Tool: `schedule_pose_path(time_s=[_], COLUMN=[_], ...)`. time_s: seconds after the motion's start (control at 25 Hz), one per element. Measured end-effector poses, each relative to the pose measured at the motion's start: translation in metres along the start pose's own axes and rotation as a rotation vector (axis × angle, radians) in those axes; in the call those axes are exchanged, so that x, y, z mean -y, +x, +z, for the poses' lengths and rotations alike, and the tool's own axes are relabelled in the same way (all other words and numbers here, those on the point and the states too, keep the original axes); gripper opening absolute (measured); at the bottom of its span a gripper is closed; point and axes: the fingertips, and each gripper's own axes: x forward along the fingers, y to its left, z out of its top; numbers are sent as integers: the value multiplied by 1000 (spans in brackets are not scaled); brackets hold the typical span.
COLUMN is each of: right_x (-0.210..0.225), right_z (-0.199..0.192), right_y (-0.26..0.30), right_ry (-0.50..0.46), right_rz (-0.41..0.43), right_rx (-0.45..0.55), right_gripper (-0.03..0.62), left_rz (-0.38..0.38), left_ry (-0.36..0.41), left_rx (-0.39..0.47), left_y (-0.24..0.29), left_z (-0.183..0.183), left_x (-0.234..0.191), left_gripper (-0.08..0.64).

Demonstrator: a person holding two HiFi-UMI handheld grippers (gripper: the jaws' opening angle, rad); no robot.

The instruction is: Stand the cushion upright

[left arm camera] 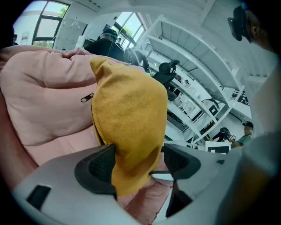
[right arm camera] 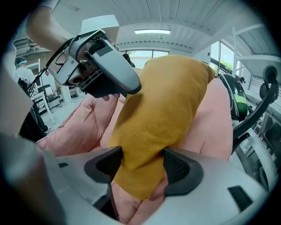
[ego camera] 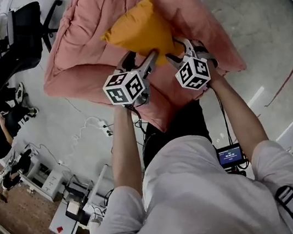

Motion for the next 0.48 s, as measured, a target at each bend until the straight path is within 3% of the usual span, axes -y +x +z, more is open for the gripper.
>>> schedule_pose_path(time_s=[0.28, 0.48], right_x=[6, 9], right_z=[-9, -24], right_y=[28, 40], right_ry=[-25, -6], right_rz=[24, 27], right_rx=[-26, -63], right_gripper=[314, 313], left_rz=[20, 44], left_ry=[-21, 17], left_rx=[-18, -83], left_y=[16, 38], left_z=[-7, -15], left_x=[-19, -26], left_gripper=[360, 360])
